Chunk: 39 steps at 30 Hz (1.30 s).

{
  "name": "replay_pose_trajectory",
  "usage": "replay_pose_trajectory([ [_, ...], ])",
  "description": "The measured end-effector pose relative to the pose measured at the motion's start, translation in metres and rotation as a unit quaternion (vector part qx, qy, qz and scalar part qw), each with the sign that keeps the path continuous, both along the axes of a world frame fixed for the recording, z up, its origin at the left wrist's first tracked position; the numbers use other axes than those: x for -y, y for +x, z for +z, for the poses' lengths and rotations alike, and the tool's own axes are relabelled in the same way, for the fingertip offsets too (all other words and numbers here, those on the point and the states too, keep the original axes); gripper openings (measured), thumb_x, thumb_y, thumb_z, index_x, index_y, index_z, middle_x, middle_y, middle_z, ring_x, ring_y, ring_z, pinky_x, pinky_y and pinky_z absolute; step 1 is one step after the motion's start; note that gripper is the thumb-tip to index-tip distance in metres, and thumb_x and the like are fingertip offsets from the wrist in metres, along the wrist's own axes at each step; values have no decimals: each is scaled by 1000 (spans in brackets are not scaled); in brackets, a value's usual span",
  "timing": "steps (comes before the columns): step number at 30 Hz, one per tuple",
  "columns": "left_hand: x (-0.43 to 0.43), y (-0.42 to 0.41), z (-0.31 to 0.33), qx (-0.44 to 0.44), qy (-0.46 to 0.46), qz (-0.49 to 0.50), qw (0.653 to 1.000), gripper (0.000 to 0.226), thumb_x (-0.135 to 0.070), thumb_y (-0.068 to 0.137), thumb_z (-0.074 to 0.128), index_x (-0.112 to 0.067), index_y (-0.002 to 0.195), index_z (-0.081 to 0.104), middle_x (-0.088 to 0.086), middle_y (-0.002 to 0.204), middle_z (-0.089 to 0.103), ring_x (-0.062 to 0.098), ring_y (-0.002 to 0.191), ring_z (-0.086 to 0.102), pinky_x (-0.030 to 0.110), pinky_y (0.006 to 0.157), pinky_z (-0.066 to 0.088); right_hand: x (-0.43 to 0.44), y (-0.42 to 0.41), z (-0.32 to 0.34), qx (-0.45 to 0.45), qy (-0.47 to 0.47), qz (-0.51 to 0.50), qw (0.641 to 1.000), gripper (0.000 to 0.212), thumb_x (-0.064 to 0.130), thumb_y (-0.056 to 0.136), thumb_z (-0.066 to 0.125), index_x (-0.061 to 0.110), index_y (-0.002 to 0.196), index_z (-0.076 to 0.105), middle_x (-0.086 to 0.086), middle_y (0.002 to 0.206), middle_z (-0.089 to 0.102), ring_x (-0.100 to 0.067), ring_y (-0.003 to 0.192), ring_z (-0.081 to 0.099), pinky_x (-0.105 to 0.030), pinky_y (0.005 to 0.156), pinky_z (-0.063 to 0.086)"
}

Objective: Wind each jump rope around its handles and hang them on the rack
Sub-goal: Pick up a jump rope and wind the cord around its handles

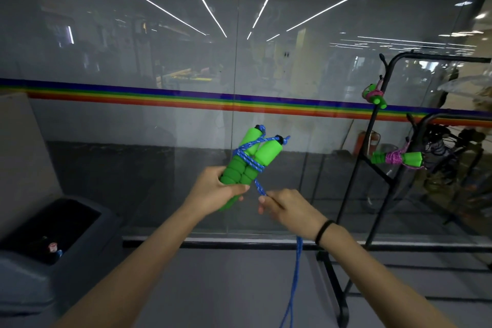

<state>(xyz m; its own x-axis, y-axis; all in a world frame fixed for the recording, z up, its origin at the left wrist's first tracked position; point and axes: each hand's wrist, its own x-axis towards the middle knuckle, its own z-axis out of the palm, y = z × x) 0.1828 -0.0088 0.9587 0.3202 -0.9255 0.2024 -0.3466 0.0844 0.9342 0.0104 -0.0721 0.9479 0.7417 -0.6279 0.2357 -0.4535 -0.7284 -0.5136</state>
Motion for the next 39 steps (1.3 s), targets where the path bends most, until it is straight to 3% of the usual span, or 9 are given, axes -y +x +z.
replay_pose_trajectory([
  [4, 2, -3, -4, 206, 29, 80, 975, 12, -21, 69, 72, -20, 63, 62, -2, 60, 62, 15, 62, 60, 22, 57, 43, -11, -4, 21, -166, -123, 9, 978, 24, 30, 94, 45, 12, 81, 53, -20, 94, 63, -34, 88, 59, -32, 68, 36],
  [7, -1, -3, -10, 366, 99, 81, 922, 7, -23, 72, 62, -21, 79, 64, 4, 86, 69, 28, 87, 65, 30, 70, 46, -11, -12, 49, -209, -157, 36, 965, 20, 33, 89, 53, 17, 86, 62, -11, 86, 64, -27, 83, 58, -28, 66, 36],
  [10, -5, -4, -14, 462, 120, -61, 877, 7, -20, 74, 58, -20, 80, 60, 4, 88, 68, 28, 88, 64, 31, 69, 45, 3, -20, 71, -197, -139, 62, 969, 20, 38, 81, 65, 20, 88, 70, 4, 75, 65, -8, 66, 53, -25, 64, 40],
  [15, -14, 0, -3, 395, 49, -252, 882, 11, -12, 73, 63, -16, 69, 53, -5, 57, 50, 5, 52, 47, 26, 52, 39, 31, -28, 63, -20, 102, 105, 989, 18, 33, 62, 77, 17, 70, 71, 3, 64, 66, -6, 60, 55, -20, 62, 40],
  [21, -18, -4, 3, 253, 46, -334, 907, 12, -7, 75, 71, -15, 76, 61, -11, 59, 46, 4, 52, 40, 20, 48, 32, 27, -19, 14, 170, 306, 116, 930, 16, 35, 61, 76, 21, 67, 70, 12, 59, 68, 5, 53, 60, -9, 52, 47],
  [25, -19, -6, -4, 162, 64, -357, 918, 18, -7, 75, 73, -21, 75, 62, -16, 59, 52, 1, 56, 46, 15, 53, 36, 28, -24, -25, 181, 323, -19, 929, 16, 8, 73, 63, 21, 72, 53, 3, 74, 70, 4, 51, 60, -17, 72, 54],
  [29, -14, -7, -8, 76, 64, -290, 952, 16, -7, 73, 76, -12, 86, 68, 0, 75, 68, 12, 70, 62, 23, 64, 50, 1, -15, -40, 181, 314, -73, 929, 36, 5, 95, 37, 18, 61, 38, 9, 47, 42, -1, 41, 36, -13, 40, 29],
  [34, -1, -15, -10, -58, 69, -154, 984, 26, -2, 71, 75, -2, 95, 66, 13, 83, 71, 20, 65, 68, 27, 59, 55, -10, -16, -32, 205, 334, -41, 919, 40, 26, 99, 32, 12, 66, 49, 11, 34, 34, -1, 33, 26, -11, 35, 22],
  [39, 8, -12, -10, 154, 39, -13, 987, 15, -12, 67, 76, -19, 75, 66, 2, 68, 66, 15, 62, 61, 23, 60, 47, -14, -33, -15, -3, 69, -19, 997, 36, 33, 95, 42, 25, 62, 51, 8, 50, 45, -3, 47, 42, -16, 52, 33],
])
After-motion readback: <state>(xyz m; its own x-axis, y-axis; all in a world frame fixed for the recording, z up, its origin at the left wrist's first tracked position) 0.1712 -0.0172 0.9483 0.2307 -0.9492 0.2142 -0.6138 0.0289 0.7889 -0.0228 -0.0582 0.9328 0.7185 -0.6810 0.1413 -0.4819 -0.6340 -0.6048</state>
